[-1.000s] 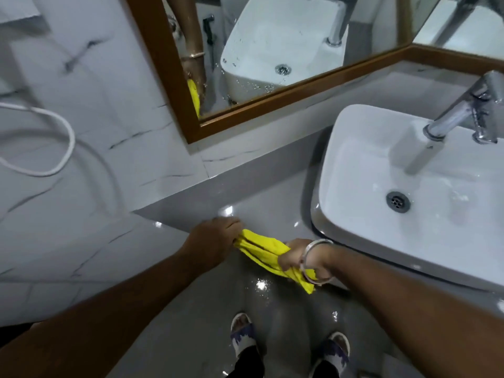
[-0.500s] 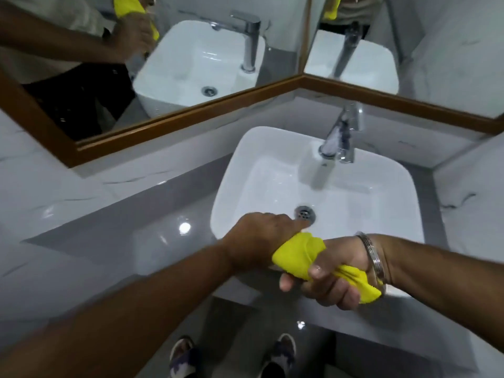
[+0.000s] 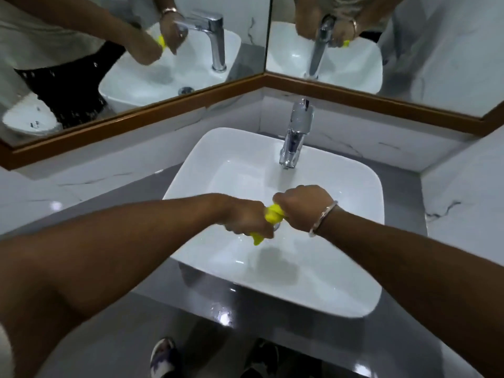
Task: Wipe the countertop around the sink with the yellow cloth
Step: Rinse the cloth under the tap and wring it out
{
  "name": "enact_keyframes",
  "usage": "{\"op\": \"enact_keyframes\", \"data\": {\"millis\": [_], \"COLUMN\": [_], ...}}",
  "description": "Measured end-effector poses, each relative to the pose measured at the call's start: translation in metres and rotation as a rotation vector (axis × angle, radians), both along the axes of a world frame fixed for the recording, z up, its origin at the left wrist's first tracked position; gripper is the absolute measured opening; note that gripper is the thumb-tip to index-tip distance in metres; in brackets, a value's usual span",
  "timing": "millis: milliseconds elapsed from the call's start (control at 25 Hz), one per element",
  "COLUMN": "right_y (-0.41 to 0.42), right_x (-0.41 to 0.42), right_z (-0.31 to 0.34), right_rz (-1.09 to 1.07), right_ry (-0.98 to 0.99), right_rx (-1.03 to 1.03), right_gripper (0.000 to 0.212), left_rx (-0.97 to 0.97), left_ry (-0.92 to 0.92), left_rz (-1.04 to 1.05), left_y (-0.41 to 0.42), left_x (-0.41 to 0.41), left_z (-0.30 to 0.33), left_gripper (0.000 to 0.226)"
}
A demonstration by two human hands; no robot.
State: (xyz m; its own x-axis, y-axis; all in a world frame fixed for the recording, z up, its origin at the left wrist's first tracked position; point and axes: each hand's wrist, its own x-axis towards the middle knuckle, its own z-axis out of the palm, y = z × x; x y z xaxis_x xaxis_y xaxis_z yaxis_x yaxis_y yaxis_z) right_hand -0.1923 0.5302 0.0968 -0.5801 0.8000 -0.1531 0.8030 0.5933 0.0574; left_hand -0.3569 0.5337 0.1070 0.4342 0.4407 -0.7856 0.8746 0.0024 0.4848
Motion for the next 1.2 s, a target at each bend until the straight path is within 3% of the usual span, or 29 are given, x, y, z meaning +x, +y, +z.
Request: {"op": "enact_keyframes", "data": {"millis": [80,200,280,360,480,600,680,800,880,1000,1120,1200], "right_y": [0.008,0.009,0.008,0.001,-0.012,-0.029,-0.037,-0.047,-0.051,-0.050,-0.049,-0.053], "right_x": [0.014,0.016,0.012,0.007,0.010,0.015,0.017,0.021,0.025,0.028,0.028,0.020], "right_z": [-0.012,-0.023,-0.036,-0.041,-0.033,-0.014,0.001,0.022,0.037,0.051,0.050,0.045], "right_rz": [0.159,0.217,0.212,0.150,-0.046,0.023,0.062,-0.034,-0.159,-0.221,-0.209,-0.281], "right_ry": [-0.001,-0.045,-0.002,0.086,0.252,0.232,0.205,0.362,0.490,0.591,0.566,0.624], "right_rx": [0.148,0.138,0.130,0.093,-0.112,-0.112,-0.073,-0.194,-0.326,-0.408,-0.344,-0.322], "right_gripper": [0.018,0.024,0.023,0.023,0.033,0.044,0.043,0.059,0.064,0.036,0.050,0.057], "left_rx": [-0.233,-0.577,-0.645,-0.452,0.031,0.461,0.682,0.811,0.759,0.418,0.159,0.046], "left_ry": [-0.162,-0.325,-0.355,-0.298,-0.062,0.177,0.168,-0.066,-0.221,-0.476,-0.626,-0.685], "left_rz": [0.272,0.599,0.675,0.579,0.167,-0.160,-0.191,-0.067,0.114,0.491,0.691,0.763], "left_y": [-0.017,-0.043,-0.049,-0.049,-0.041,-0.036,-0.041,-0.052,-0.053,-0.050,-0.045,-0.042], "left_x": [0.009,0.020,0.021,0.015,-0.001,-0.027,-0.040,-0.051,-0.059,-0.064,-0.067,-0.067], "left_z": [-0.014,-0.034,-0.036,-0.035,-0.027,-0.019,-0.007,0.004,0.015,0.045,0.061,0.062], "left_gripper": [0.030,0.039,0.041,0.038,0.038,0.033,0.030,0.041,0.055,0.037,0.010,0.015]}}
